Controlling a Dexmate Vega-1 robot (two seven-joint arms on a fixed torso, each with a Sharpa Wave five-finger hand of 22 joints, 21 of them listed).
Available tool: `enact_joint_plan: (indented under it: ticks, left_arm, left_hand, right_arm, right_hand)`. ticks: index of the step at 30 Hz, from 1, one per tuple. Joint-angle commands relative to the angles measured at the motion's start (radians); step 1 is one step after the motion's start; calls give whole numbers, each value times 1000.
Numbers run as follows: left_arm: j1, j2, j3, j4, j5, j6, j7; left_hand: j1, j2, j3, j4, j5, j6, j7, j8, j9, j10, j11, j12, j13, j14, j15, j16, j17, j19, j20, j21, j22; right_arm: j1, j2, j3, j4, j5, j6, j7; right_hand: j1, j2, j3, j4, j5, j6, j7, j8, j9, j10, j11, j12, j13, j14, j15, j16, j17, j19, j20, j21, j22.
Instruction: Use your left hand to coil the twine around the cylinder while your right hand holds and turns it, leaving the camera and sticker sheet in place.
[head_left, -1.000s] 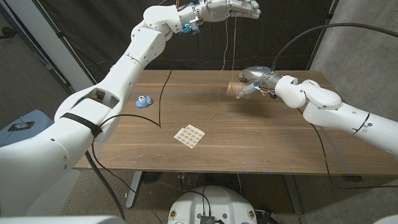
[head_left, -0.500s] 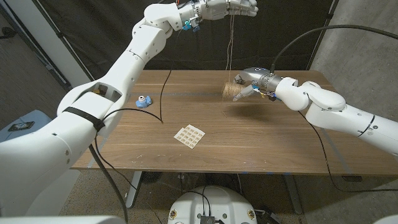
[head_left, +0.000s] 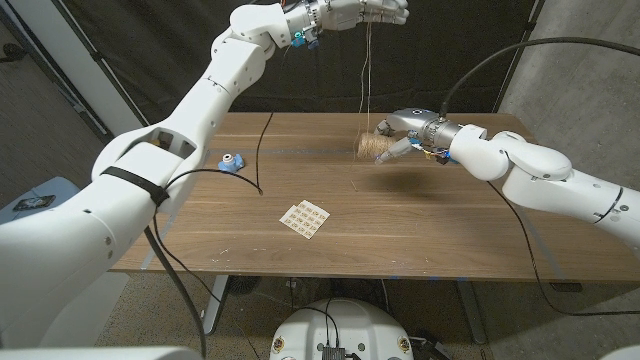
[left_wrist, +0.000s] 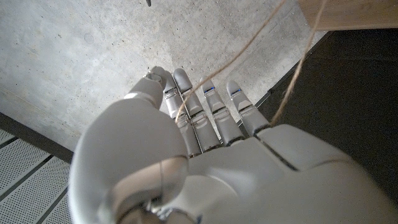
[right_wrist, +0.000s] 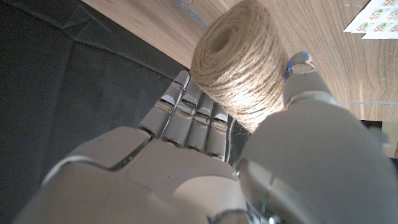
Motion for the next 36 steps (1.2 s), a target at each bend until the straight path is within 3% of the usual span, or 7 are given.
enact_joint_plan:
  ticks: [1, 12, 24, 27, 30, 33, 36]
  left_arm:
    - [-9, 3, 2, 26, 20, -8, 25]
    - [-20, 1, 8, 68, 35, -18, 38]
    - [-44, -13, 20, 136, 54, -53, 40]
    - [-49, -17, 21, 158, 56, -61, 41]
    - [-48, -20, 21, 171, 56, -67, 42]
    - [-43, -23, 21, 182, 55, -74, 42]
    - [-33, -23, 25, 187, 60, -83, 48]
  left_hand:
    - [-2, 2, -4, 0, 6, -4, -4, -2, 3, 2, -4, -1, 3, -2, 1, -4, 5, -3, 0, 4, 4]
    - [-2, 2, -5, 0, 6, -5, -6, -3, 3, 0, -3, -3, 4, -1, 1, -4, 5, -3, 0, 4, 4]
    - [-2, 2, -5, 0, 7, -4, -6, -3, 3, 2, -2, -4, 5, -2, 1, -5, 4, -3, 0, 4, 4]
    - [-1, 2, -5, 0, 7, -4, -4, -3, 3, -1, -3, -5, 6, -1, 2, -5, 4, -4, 0, 4, 4]
    - [-1, 2, -5, 0, 7, -4, -5, -3, 3, 1, -3, -5, 6, -2, 1, -5, 4, -4, 0, 4, 4]
    - [-1, 3, -6, 0, 7, -5, -5, -4, 3, 0, -4, -6, 6, -3, 1, -5, 5, -4, 1, 4, 4]
    - [-1, 3, -6, 1, 7, -5, -5, -4, 3, 0, -5, -6, 7, -3, 1, -5, 5, -4, 0, 4, 4]
  right_arm:
    - [-67, -106, 87, -88, 75, 2, -18]
    - [-149, -255, 212, -162, 239, 15, -79]
    - [-181, -386, 285, -197, 385, 40, -132]
    - [-279, -387, 397, -185, 413, 64, -132]
    - [-341, -387, 469, -173, 445, 94, -136]
    - [-365, -387, 496, -164, 468, 124, -144]
    - [-353, -380, 486, -163, 473, 138, -149]
  right_hand:
    - [144, 153, -4, 1, 7, 81, -69, 8, 5, 89, -85, 5, 6, 8, -112, -5, 2, 8, -14, 0, 3]
    - [140, 153, -5, 2, 7, 81, -69, 8, 5, 90, -84, 4, 6, 9, -112, -9, 1, 5, -14, -1, 3]
    - [133, 155, -7, 4, 7, 81, -68, 8, 4, 88, -85, 2, 7, 10, -111, -13, 0, 2, -16, -2, 3]
    - [131, 155, -8, 5, 7, 81, -67, 8, 5, 88, -85, 2, 7, 10, -111, -13, 1, 1, -16, -2, 3]
    - [131, 155, -9, 4, 7, 81, -68, 8, 4, 88, -83, 1, 7, 10, -111, -13, 1, 1, -16, -2, 3]
    - [131, 156, -9, 4, 7, 81, -68, 8, 5, 88, -81, 1, 8, 11, -112, -13, 2, 0, -18, -2, 3]
    - [132, 157, -8, 3, 7, 81, -68, 8, 5, 87, -82, 1, 8, 10, -112, -15, 1, 0, -18, -2, 3]
